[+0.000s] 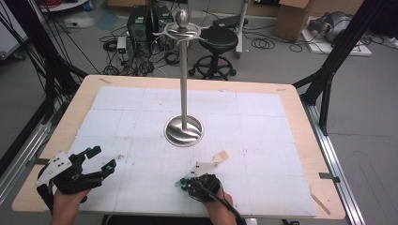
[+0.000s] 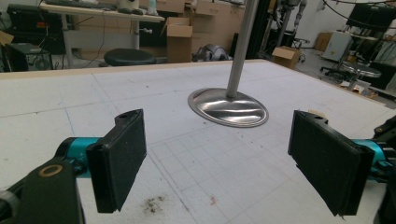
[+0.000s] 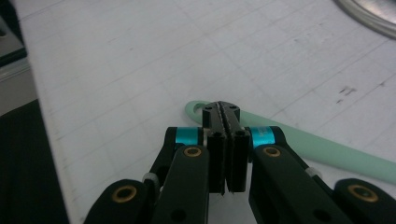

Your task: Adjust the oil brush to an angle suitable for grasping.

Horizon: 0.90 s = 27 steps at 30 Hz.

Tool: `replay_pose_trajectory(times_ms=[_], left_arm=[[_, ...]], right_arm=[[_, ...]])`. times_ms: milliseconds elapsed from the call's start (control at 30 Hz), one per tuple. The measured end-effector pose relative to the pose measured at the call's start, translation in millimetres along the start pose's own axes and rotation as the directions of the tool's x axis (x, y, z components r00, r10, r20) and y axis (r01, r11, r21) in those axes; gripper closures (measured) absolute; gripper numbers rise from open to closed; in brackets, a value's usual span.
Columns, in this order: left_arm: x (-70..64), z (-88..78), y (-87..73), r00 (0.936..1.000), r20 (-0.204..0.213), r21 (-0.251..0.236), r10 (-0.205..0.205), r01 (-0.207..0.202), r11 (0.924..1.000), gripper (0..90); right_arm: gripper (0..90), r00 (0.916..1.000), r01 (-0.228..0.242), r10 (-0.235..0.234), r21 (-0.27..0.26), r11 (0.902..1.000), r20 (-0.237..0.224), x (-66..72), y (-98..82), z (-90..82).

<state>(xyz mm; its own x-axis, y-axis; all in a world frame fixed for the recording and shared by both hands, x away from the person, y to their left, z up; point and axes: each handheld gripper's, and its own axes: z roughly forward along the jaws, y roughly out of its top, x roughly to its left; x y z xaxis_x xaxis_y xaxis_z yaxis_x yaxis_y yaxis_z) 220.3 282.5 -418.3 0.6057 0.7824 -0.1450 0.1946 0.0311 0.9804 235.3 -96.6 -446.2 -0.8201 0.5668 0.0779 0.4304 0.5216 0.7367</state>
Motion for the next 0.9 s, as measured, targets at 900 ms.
replay_pose_trajectory(times_ms=[900], left_arm=[[1.3,1.0,-0.8,1.0,-0.002,0.013,-0.009,0.009,0.9999,19.7]], right_arm=[[89.3,0.9291,-0.227,0.247,-0.102,0.9686,0.276,-82.2,7.9,-22.4]])
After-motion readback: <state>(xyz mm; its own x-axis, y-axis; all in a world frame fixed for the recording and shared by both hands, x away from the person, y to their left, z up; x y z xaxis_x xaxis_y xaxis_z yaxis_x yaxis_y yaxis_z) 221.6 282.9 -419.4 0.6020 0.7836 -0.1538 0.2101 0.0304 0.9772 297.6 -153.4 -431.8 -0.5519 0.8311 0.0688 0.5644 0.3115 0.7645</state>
